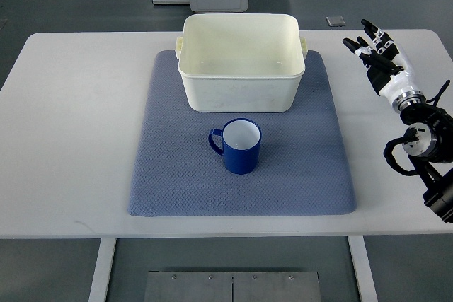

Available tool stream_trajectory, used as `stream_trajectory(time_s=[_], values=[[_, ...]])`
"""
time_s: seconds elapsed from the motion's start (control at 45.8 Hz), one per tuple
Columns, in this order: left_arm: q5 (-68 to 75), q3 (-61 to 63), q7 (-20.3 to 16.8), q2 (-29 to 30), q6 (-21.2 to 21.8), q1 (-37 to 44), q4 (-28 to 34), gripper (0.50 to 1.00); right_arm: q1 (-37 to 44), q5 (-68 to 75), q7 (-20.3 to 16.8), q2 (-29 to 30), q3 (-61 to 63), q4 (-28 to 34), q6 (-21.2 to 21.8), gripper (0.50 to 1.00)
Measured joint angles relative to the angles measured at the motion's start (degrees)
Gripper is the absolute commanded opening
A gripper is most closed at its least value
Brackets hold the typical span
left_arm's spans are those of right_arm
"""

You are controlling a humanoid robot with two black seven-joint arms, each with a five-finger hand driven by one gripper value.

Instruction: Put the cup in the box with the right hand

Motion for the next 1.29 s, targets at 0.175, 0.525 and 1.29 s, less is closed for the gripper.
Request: stream_trajectory(time_s=[0.175, 0.525, 1.29], values=[[0.0, 0.0, 0.0, 0.0, 0.0, 0.0, 0.01, 1.0, 0.1, 0.0, 0.0, -0.05, 0.0, 0.0, 0.0, 1.0], [0.0, 0.0, -0.04, 0.0, 0.02, 0.0, -0.01, 1.0, -0.03, 0.0, 0.0, -0.07, 0.12, -0.01, 0.03, 1.0], [0.02, 0.01, -0.02, 0.0, 0.02, 0.0, -0.01, 1.0, -0.51, 0.0, 1.58, -0.19, -0.36, 0.87, 1.08, 1.0]])
